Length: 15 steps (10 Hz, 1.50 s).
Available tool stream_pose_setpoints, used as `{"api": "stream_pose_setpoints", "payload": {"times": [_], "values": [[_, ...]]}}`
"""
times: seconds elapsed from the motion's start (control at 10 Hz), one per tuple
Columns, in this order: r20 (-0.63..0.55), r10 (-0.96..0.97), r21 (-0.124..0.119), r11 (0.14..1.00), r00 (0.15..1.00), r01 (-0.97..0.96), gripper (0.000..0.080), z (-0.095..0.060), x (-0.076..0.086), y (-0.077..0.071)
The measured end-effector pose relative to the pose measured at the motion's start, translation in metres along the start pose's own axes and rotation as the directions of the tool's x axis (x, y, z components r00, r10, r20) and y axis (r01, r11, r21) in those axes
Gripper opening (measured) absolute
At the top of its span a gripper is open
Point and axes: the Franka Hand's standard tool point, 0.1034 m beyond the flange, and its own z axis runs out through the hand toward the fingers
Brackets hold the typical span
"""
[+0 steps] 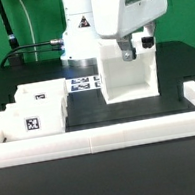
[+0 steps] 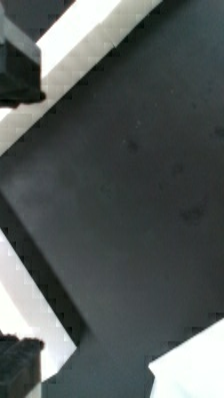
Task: Assemble drawer
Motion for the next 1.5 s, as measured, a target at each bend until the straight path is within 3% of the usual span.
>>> {"api": "stream_pose_setpoints", "payload": {"times": [0.7, 0.9, 1.2, 1.4, 1.5], "values": [[0.0, 0.0, 0.001, 1.0, 1.0, 0.0, 0.065, 0.0, 0.0, 0.0], [-0.022, 0.09, -0.021, 0.996, 0.996, -0.091, 0.065, -0.004, -0.013, -0.017], [-0.02, 0.255, -0.026, 0.966, 0.967, -0.255, 0.065, -0.015, -0.028, -0.053], [-0.026, 0.289, -0.038, 0.956, 0.957, -0.289, 0.065, -0.03, -0.029, -0.062], [-0.024, 0.29, -0.036, 0.956, 0.957, -0.291, 0.065, -0.027, -0.03, -0.062]]}}
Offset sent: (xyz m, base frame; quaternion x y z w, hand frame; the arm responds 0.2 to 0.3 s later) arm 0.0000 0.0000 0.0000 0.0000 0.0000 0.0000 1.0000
